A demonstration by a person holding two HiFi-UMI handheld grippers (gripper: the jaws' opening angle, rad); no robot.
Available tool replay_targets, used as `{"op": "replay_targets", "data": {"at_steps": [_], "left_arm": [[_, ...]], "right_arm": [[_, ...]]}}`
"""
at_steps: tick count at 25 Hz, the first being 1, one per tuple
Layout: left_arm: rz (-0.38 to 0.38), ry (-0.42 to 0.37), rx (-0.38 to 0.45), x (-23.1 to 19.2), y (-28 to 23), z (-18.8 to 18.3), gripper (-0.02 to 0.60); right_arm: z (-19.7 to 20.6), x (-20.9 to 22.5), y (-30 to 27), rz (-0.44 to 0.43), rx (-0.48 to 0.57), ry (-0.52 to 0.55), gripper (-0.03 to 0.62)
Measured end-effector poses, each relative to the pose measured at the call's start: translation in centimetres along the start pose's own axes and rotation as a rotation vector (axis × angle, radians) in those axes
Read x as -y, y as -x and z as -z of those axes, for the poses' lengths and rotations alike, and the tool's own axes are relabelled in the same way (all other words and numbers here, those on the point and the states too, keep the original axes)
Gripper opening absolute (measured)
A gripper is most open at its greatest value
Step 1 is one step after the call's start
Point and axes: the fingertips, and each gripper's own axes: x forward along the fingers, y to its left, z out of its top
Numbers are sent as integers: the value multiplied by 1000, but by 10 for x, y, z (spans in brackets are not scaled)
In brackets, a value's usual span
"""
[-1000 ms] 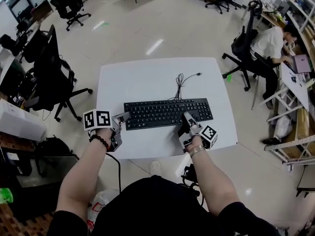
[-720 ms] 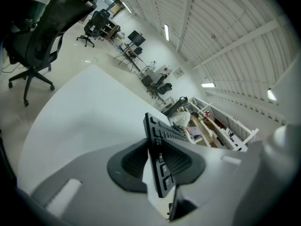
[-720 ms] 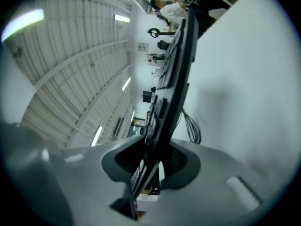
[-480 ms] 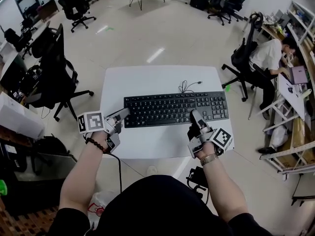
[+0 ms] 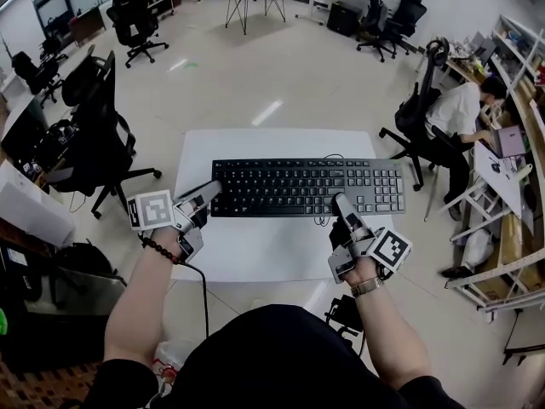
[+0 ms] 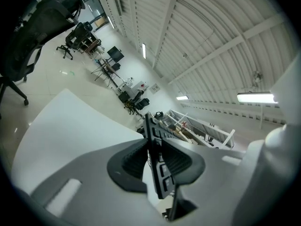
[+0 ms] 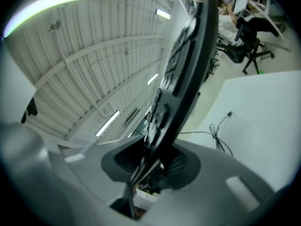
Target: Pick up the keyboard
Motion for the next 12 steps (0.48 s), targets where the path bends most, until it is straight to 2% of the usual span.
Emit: {"op": "replay_targets", "data": {"at_steps": [12], "left_arm": [[7, -18, 22, 9, -5, -10, 100]], "right_arm": [[-16, -15, -6, -27, 11, 69, 103]]}}
